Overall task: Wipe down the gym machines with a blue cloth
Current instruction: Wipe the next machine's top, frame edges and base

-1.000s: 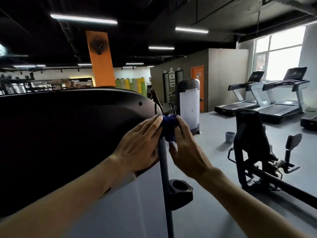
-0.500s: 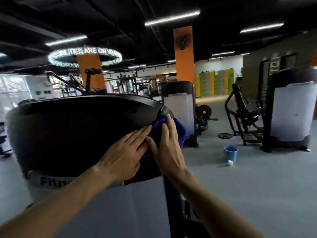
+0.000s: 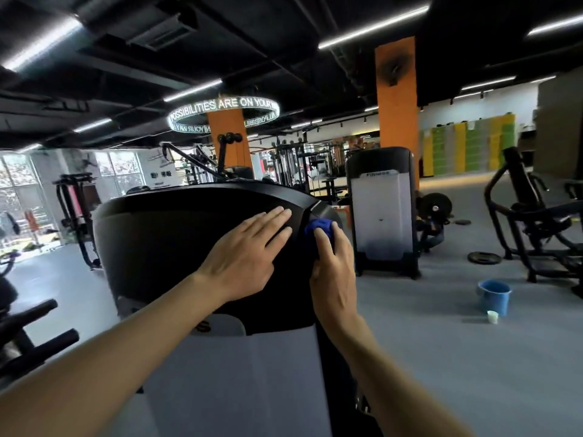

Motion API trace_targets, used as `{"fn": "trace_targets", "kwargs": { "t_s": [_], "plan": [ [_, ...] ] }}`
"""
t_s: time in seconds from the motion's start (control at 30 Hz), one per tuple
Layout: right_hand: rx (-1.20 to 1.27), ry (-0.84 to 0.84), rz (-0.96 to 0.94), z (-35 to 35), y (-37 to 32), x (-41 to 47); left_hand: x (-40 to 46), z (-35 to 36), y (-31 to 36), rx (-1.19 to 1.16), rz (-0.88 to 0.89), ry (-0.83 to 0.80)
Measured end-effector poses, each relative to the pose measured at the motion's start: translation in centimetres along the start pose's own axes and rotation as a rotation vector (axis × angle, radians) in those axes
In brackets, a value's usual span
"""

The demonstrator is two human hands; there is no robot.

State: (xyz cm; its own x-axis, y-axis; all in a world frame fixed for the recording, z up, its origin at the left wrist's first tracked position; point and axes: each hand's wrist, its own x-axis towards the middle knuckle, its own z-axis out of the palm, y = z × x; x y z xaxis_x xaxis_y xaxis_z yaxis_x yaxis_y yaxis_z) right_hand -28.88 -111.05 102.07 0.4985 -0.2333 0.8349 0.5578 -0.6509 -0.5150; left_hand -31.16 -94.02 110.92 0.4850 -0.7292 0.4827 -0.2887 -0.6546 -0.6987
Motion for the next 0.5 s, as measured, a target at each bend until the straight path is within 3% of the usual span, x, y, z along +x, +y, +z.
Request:
{"fn": "trace_targets", "kwargs": {
  "t_s": [0.37, 0.5],
  "plan": [
    [-0.19, 0.039, -0.133, 3.5, -1.4, -0.9, 1.5, 4.1, -3.7, 0.049, -0.085, 0.003],
    [-0.22, 0.054, -0.225, 3.6, -0.8, -1.8, 1.6, 5.7, -2.8, 0.041, -0.112, 0.079]
  ]
}}
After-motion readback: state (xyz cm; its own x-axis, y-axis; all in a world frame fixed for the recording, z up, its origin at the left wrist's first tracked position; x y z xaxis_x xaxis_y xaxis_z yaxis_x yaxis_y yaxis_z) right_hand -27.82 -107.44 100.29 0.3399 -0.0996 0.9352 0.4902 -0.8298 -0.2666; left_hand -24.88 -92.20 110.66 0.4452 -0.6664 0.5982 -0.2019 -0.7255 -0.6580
